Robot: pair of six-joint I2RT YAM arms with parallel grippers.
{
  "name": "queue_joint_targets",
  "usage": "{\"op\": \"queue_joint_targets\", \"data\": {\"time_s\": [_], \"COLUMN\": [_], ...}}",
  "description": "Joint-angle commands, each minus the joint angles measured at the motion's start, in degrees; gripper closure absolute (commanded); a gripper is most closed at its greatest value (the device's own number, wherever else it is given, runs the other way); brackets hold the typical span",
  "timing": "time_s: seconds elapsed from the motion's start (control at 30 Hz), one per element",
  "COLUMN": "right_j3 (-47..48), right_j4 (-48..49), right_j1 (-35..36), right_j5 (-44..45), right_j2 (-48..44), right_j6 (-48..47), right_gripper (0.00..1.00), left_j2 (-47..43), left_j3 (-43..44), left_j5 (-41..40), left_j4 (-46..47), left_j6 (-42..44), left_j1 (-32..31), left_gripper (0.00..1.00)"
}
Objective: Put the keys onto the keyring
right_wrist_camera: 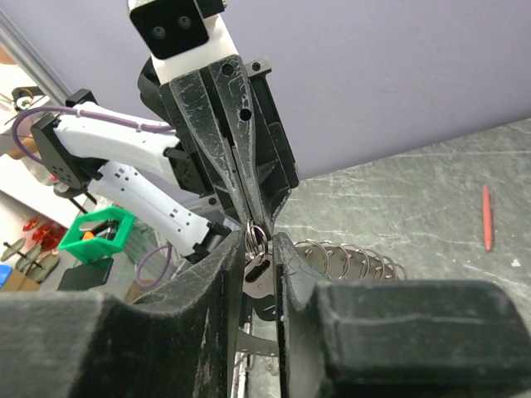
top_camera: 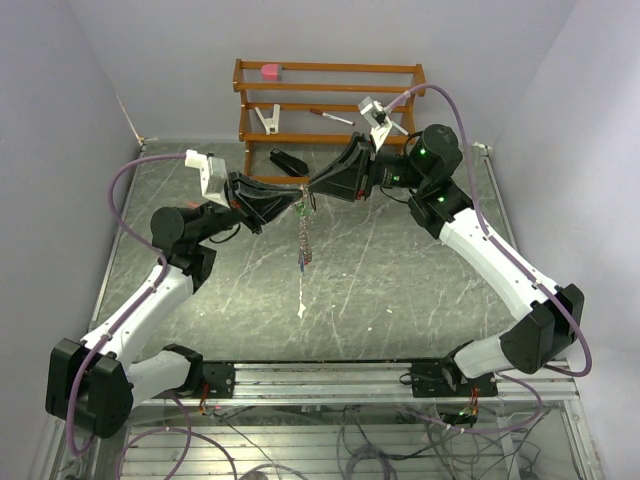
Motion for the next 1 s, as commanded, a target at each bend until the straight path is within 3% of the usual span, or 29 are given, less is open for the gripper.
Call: {"op": "queue_joint_targets", "data": {"time_s": [0.0,0.2,0.97], "right_j3": [0.9,1.0,0.0], "right_j4": [2.0,1.7,-10.3], "right_j1": [0.2,0.2,-0.6], "right_j5": [-0.9,-0.9,0.7], "right_j2": [0.0,-0.2,-4.5], "right_j6": [0.3,0.0,-6.7], "right_gripper": [0.81,0.98,1.00], "left_j2": [-0.4,-0.8,-0.9], "left_j3": [1.4,1.2,2.7], "left_j5": [-1.3,-1.5,-3.2], "left_j4": [3.7,3.6,5.4], "left_j6": [0.5,0.6,-1.4], "left_j1": [-0.5,-0.5,0.1], "left_gripper": [0.93,0.93,0.93]}}
